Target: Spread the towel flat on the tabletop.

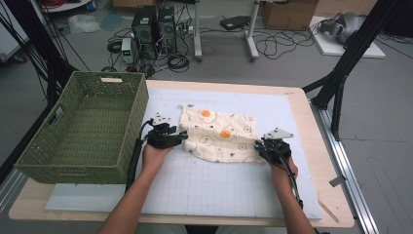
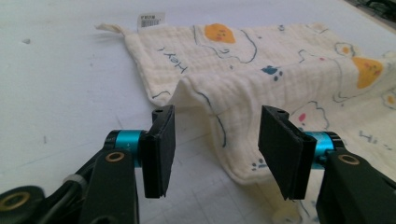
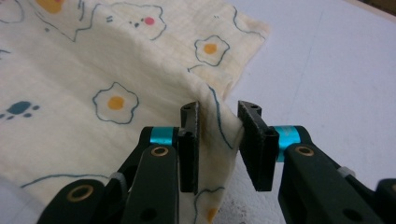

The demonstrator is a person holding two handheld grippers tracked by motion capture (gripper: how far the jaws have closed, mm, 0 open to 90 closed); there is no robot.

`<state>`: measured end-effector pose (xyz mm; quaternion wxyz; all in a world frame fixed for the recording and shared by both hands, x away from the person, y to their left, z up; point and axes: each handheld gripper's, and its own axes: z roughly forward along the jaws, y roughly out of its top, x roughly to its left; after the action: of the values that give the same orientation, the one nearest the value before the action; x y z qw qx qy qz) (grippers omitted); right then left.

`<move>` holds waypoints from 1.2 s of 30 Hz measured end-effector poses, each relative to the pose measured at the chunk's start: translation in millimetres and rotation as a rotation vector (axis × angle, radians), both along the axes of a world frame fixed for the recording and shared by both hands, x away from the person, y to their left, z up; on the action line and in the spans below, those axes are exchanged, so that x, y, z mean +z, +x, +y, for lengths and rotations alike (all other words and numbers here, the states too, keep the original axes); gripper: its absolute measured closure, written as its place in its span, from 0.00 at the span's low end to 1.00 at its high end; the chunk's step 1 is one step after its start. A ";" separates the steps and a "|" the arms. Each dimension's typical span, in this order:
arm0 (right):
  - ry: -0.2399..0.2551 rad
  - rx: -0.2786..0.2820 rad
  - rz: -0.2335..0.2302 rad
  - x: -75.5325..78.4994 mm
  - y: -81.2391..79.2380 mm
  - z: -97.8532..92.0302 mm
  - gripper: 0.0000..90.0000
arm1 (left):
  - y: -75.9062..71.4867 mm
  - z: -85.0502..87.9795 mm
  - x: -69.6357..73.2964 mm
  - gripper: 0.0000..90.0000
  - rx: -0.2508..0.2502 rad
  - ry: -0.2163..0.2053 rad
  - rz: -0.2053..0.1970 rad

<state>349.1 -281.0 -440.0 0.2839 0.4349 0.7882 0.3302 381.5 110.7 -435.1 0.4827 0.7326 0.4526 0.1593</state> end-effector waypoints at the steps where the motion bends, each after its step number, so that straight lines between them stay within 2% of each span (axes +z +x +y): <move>1: 0.001 0.016 -0.008 1.3 -1.1 -1.4 0.75 | -3.0 2.0 1.9 0.51 -0.011 0.002 -0.012; 3: 0.016 0.046 -0.015 3.9 -4.2 -3.7 0.73 | -8.7 4.3 3.8 0.52 -0.042 0.010 -0.026; 6: 0.020 0.085 -0.041 7.2 -10.3 -8.1 0.67 | -16.0 4.8 4.5 0.55 -0.089 0.018 -0.017; 8: 0.031 0.075 -0.046 9.5 -14.8 -12.2 0.63 | -20.1 2.9 2.9 0.58 -0.117 0.021 -0.004; 9: 0.040 0.065 -0.051 10.9 -16.8 -15.2 0.62 | -22.0 1.9 1.5 0.58 -0.131 0.036 0.006; 11: 0.095 0.058 -0.054 14.4 -21.1 -22.1 0.61 | -26.2 -0.8 -2.4 0.63 -0.158 0.054 0.028; 13: 0.144 0.067 -0.049 19.4 -26.2 -28.1 0.61 | -28.2 -3.3 -4.3 0.66 -0.190 0.097 0.057; 15: 0.167 0.091 -0.053 22.9 -30.7 -31.7 0.61 | -29.9 -6.1 -4.1 0.68 -0.200 0.100 0.050; 19: 0.156 0.124 -0.037 22.0 -36.0 -29.5 0.61 | -28.8 -14.4 -6.0 0.72 -0.209 0.117 0.040; 21: 0.129 0.136 -0.022 20.0 -36.7 -25.0 0.61 | -28.6 -21.1 -9.4 0.79 -0.210 0.172 0.029; 23: 0.118 0.147 -0.020 18.5 -36.5 -20.9 0.59 | -28.2 -25.2 -11.8 0.91 -0.192 0.203 0.026; 27: 0.119 0.165 0.003 15.3 -35.7 -16.1 0.57 | -28.6 -25.0 -11.0 0.95 -0.192 0.198 0.035; 31: 0.102 0.181 0.037 9.0 -33.6 -10.7 0.58 | -31.0 -17.0 -6.9 0.96 -0.190 0.197 0.067; 33: 0.085 0.196 0.052 6.4 -33.1 -6.7 0.59 | -32.9 -11.8 -4.2 0.96 -0.182 0.200 0.069; 36: 0.063 0.231 0.076 3.6 -33.4 0.2 0.64 | -37.3 -1.5 -2.2 0.96 -0.173 0.167 0.080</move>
<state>315.7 -280.9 -436.4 0.2001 0.3621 0.8325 0.3686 344.2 109.2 -437.3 0.4137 0.8124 0.3916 0.1249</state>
